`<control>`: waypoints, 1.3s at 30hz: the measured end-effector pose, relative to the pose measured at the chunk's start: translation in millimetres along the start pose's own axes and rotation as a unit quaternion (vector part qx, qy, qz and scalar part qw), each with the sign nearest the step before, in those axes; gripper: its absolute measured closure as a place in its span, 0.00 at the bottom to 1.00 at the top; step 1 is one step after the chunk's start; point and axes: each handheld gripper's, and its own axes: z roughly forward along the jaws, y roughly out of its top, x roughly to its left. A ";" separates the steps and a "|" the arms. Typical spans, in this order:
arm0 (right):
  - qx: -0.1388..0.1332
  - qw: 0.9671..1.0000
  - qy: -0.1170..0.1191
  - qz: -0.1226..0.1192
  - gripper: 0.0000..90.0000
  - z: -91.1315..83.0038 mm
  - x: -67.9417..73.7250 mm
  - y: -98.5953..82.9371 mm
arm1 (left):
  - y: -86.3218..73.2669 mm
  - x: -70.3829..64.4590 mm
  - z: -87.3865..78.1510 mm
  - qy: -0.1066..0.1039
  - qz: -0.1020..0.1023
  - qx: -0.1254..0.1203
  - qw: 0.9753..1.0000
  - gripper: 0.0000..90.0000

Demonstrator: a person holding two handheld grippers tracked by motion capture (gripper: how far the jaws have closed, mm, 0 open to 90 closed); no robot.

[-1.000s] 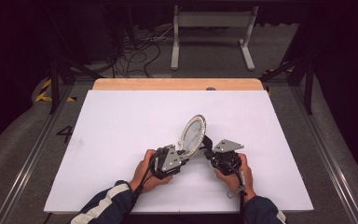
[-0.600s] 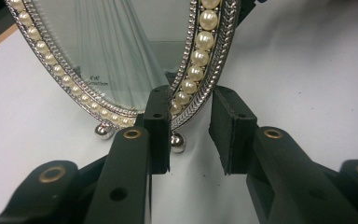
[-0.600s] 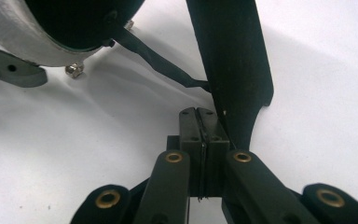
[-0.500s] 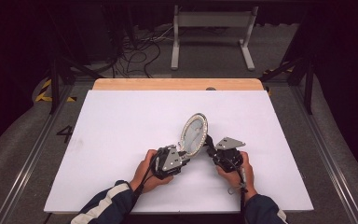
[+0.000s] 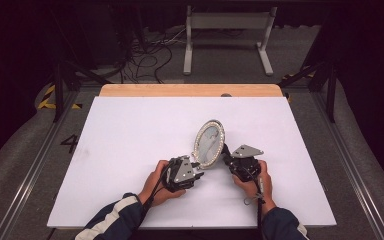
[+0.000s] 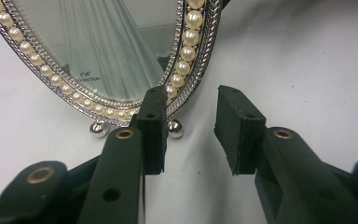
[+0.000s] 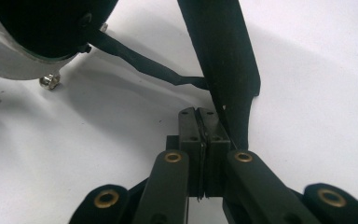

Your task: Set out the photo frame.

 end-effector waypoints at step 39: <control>-0.103 0.993 0.059 0.013 0.57 -35.4 49.7 4.3 | -93.0 16.0 -132.0 0.087 -0.118 0.010 0.989 0.21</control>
